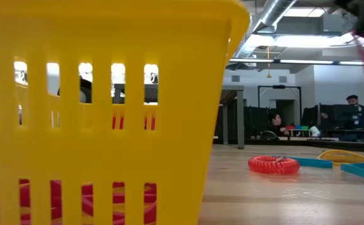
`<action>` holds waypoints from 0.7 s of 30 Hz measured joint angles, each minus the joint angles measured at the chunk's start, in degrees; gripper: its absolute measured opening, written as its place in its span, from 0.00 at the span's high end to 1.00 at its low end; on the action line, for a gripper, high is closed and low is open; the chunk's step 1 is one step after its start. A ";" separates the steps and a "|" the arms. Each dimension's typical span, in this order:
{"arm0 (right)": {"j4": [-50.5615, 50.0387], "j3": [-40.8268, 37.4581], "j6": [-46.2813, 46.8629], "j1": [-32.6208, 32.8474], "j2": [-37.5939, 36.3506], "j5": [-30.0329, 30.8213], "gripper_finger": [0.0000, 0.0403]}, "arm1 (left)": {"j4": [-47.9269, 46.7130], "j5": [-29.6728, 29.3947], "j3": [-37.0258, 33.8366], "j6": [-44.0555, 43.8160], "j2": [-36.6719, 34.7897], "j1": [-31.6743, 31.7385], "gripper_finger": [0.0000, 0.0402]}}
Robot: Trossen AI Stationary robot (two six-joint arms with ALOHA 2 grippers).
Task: Pick & Place Office Desk Supplies
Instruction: Put the red rubber band into the bottom yellow bin
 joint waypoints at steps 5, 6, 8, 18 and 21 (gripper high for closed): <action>6.40 1.18 -5.97 -4.30 0.02 2.38 1.00 | -0.17 -0.01 0.02 0.00 0.00 0.00 0.62; 8.00 1.18 -7.21 -5.33 0.08 2.38 1.00 | -0.17 -0.01 0.01 0.00 0.00 0.00 0.62; 11.59 1.18 -9.78 -7.29 0.17 2.42 1.00 | -0.20 0.02 0.00 0.00 0.00 0.00 0.62; 27.64 -0.83 -19.91 -13.34 0.22 3.43 1.00 | -1.35 0.01 0.02 -2.99 0.00 0.00 0.62; 35.84 -3.84 -22.78 -14.27 0.22 3.35 1.00 | -1.35 0.02 0.02 -3.38 0.00 0.00 0.62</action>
